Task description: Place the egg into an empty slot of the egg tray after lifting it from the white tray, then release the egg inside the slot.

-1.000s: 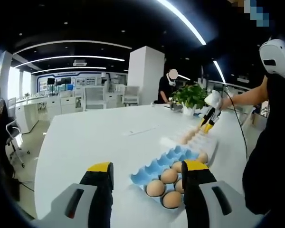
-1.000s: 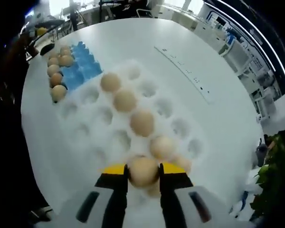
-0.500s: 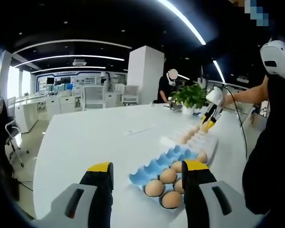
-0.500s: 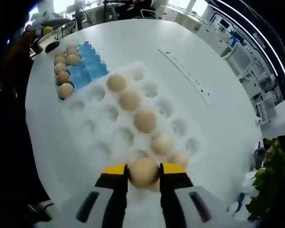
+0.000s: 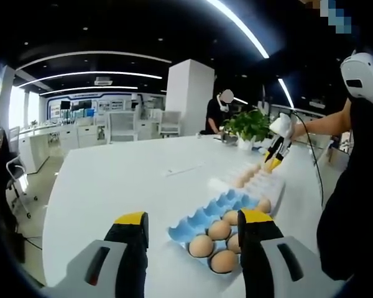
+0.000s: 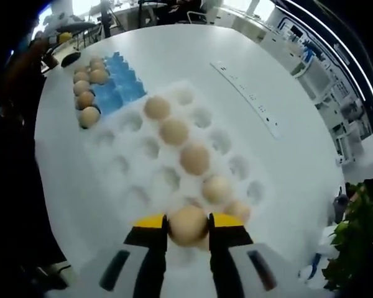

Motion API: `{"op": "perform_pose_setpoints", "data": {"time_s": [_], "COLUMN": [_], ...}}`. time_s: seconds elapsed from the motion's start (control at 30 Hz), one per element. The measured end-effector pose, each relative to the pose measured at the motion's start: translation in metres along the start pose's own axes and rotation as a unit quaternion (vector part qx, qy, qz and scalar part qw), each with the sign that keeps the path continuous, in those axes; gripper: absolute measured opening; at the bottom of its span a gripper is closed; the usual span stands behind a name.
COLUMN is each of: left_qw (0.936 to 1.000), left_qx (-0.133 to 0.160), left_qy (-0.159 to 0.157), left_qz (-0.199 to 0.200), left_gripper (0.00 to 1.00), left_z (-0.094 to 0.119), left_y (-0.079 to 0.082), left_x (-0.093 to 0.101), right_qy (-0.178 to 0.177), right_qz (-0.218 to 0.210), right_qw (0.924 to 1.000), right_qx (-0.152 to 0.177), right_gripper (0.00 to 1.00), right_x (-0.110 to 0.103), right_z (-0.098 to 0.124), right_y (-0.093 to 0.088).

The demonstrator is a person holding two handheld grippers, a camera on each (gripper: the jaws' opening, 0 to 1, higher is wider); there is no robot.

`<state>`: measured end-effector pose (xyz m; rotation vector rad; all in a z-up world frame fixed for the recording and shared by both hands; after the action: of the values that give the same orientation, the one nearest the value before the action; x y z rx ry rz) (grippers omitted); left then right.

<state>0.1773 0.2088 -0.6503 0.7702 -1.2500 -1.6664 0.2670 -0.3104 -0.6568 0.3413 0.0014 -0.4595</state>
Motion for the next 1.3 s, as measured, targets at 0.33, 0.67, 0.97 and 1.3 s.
{"op": "perform_pose_setpoints", "data": {"time_s": [0.33,0.67,0.97,1.3], "left_qw": [1.0,1.0,1.0,1.0], "left_qx": [0.0,0.001,0.002,0.003], "left_qy": [0.002,0.003,0.003,0.003], "left_qz": [-0.002,-0.001,0.0,0.0], "left_gripper": [0.59,0.59,0.59,0.59], "left_z": [0.001,0.001,0.001,0.0], "left_y": [0.0,0.0,0.001,0.001], "left_x": [0.0,0.0,0.0,-0.001], "right_qy": [0.015,0.032,0.047,0.062], "right_qz": [0.017,0.039,0.06,0.082], "right_qw": [0.9997,0.9986,0.997,0.9945], "right_qx": [0.003,0.015,0.016,0.019], "right_gripper": [0.26,0.26,0.26,0.26], "right_x": [-0.006,-0.014,-0.021,-0.028], "right_z": [-0.005,-0.013,-0.022,-0.031], "right_y": [0.011,0.031,0.047,0.065]}}
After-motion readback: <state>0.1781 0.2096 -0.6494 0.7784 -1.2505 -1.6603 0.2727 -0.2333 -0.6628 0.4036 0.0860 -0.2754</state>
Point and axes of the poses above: the point that each gripper's makers call its tool centre point, and the gripper's own axes: z roughly backward along the fingers, x roughly to its right, y roughly out of its top, the point moved 10 cm from there along z, roughly backward along the fingers, and after that the axes turned 15 degrees about y, right-handed, at the moved point
